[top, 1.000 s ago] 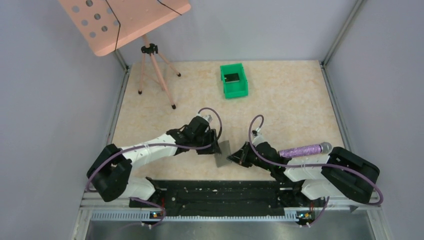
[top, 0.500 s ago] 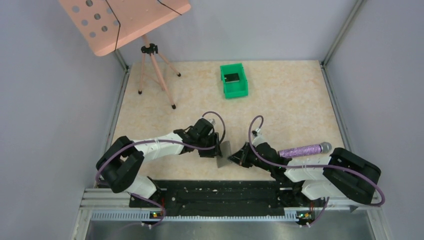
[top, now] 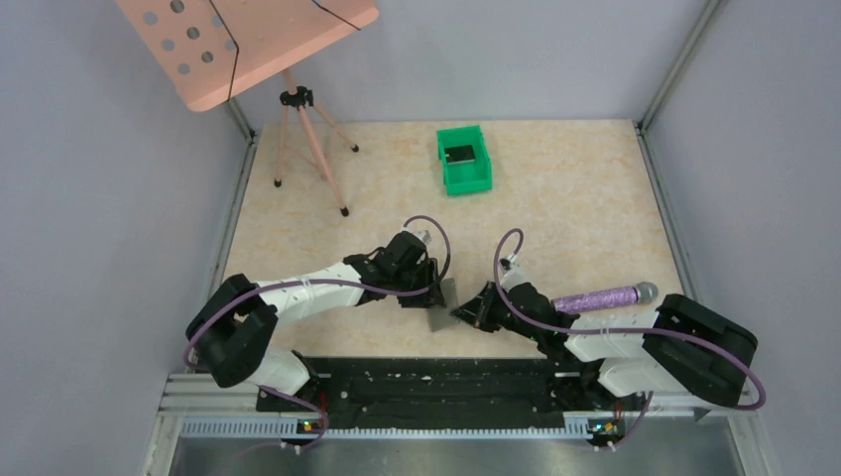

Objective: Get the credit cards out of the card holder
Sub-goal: Open the card holder at the center of the board.

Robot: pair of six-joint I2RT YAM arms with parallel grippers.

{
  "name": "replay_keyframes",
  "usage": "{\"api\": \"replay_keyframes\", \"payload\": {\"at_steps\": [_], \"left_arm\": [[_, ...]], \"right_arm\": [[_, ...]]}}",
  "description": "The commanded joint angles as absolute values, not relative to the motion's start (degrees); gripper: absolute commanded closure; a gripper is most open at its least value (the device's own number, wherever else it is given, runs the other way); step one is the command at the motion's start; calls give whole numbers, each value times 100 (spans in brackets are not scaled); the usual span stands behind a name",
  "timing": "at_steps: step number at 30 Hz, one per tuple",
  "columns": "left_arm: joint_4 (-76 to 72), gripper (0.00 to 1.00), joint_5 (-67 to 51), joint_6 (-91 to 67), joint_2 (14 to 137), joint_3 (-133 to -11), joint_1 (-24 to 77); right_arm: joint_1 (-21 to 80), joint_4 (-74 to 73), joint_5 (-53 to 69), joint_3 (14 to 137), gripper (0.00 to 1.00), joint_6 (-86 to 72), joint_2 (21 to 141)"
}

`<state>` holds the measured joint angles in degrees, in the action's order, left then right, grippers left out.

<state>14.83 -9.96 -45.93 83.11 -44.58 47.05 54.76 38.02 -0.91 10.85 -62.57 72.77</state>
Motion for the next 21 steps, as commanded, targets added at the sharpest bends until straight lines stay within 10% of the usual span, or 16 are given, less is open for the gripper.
{"api": "replay_keyframes", "payload": {"at_steps": [1,21], "left_arm": [[1498,52,-916,-4590,8396,-4709,4754],[1815,67,-627,-4506,8749,-4817,4830]], "right_arm": [[5546,4095,-144,1062,100,-6169,7102],[5548,3979,-193,1050,100,-6107,6924]]}}
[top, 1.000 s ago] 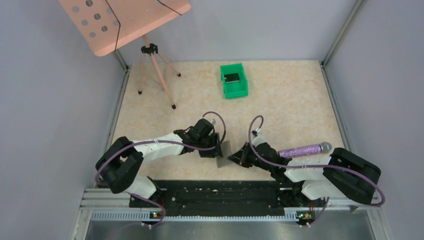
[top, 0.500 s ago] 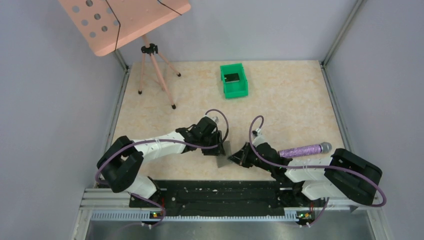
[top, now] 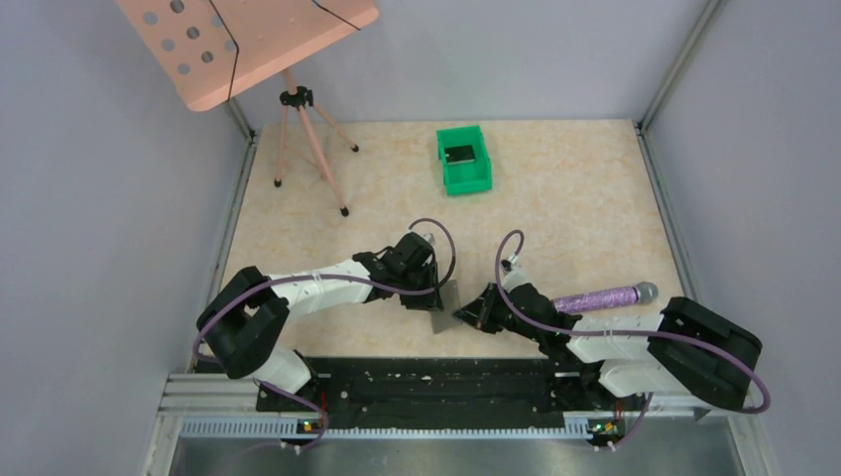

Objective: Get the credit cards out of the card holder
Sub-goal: Open the card holder at the center of the board.

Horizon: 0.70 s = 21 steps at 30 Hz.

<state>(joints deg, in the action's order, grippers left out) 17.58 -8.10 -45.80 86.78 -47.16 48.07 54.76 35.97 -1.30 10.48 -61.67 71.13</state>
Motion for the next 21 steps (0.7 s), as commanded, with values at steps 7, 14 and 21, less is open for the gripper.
{"api": "replay_keyframes", "payload": {"at_steps": [7,14,21], "left_arm": [[1792,82,-642,-4468,8739,-4781,4834],[1938,99,-528,-4393,8637,-4834,4834],[1925,100,-543,-4324,8576,-4821,4834]], "right_arm": [[5546,4028,-227,942,100,-6135,6894],[5547,3850,-389,849,100,-6143,6649],[5546,3638,-457,781,100,-6100,6478]]}}
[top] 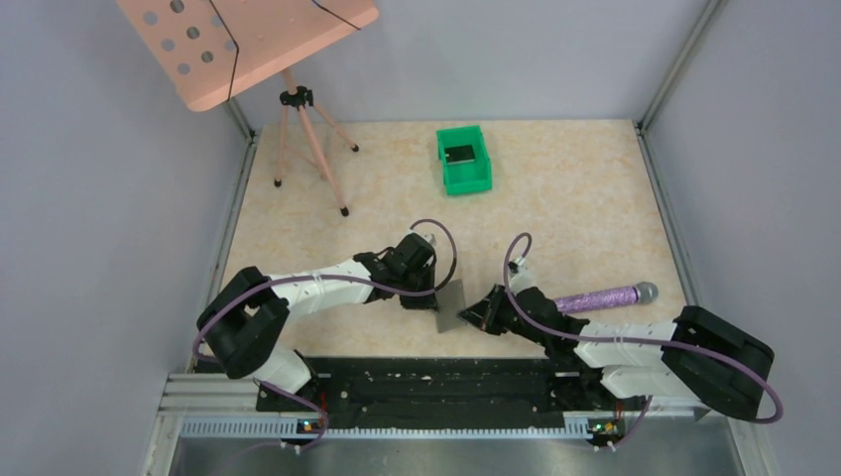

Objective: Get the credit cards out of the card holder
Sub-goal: Open the card holder at the center of the board.

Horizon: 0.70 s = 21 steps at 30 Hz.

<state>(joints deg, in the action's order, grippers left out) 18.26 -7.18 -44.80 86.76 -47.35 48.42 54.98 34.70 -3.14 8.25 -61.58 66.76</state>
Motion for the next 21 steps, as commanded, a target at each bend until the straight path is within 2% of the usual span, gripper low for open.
{"api": "replay_keyframes", "payload": {"at_steps": [1,9,12,15,21], "left_arm": [[1941,100,-537,-4318,8546,-4813,4830],[2186,100,-245,-4283,8267,-4772,4829],[1909,100,-472,-4414,8166,-4583,4833],[1644,100,-670,-4564,8070,-4318,4831],[1480,100,-513,-4734,7839,-3965,4826]], "right_arm": [[5548,3575,-500,762,100,-6096,6451],[5509,2693,-788,775,100,-6007,6031],[5414,1711,-1018,1060,82,-5838,5734],[5402,872,-1297,1371,71,-5540,5361],[5403,-214,-1530,1895,63,-5356,5115]]}}
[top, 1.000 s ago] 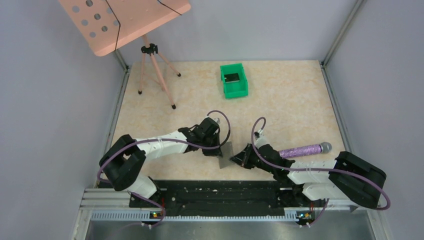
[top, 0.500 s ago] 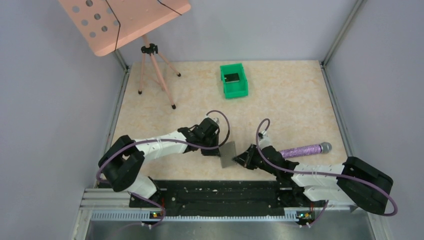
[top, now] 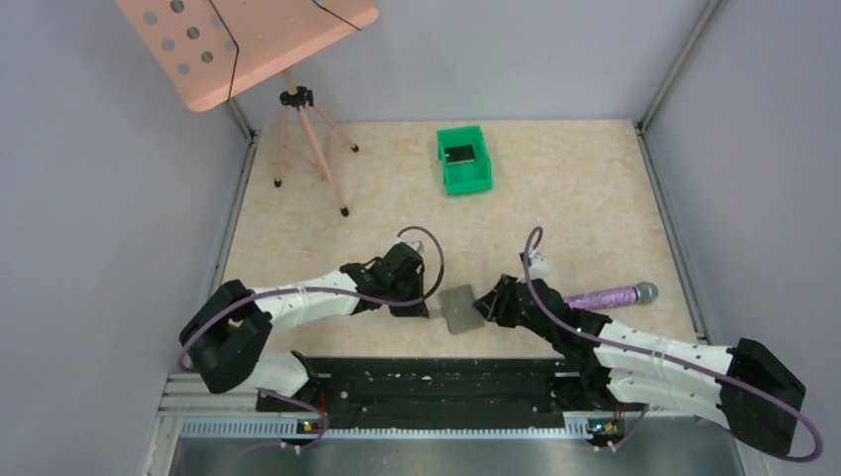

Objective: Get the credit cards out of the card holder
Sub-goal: Open the card holder at the center of the board.

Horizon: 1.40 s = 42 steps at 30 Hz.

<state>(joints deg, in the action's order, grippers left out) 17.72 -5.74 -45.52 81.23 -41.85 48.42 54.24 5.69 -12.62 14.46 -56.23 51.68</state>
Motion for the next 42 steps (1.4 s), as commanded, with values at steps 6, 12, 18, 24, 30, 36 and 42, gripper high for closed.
{"api": "replay_keyframes", "payload": {"at_steps": [6,12,18,24,30,36,42], "left_arm": [[848,100,-619,-5043,7503,-3487,4825],[106,100,-786,-5249,7216,-2937,4825],[141,100,-661,-5169,7012,-2790,4825],[48,100,-741,-5162,6950,-2694,4830],[49,100,-755,-5135,6841,-2659,4825],[56,100,-715,-5141,6787,-2611,4826],[101,100,-702,-5150,6813,-2652,4826]], "right_arm": [[5708,-234,-1535,2267,52,-5385,5847],[5990,186,-1574,2505,21,-5256,6455],[6309,-351,-2068,3181,9,-4983,7139],[6551,-711,-2378,3647,9,-4923,7817],[6739,-905,-2608,3887,9,-5026,8269],[6889,-1265,-3057,4068,9,-5149,8504],[6932,-1582,-3356,4245,13,-5181,8647]]}}
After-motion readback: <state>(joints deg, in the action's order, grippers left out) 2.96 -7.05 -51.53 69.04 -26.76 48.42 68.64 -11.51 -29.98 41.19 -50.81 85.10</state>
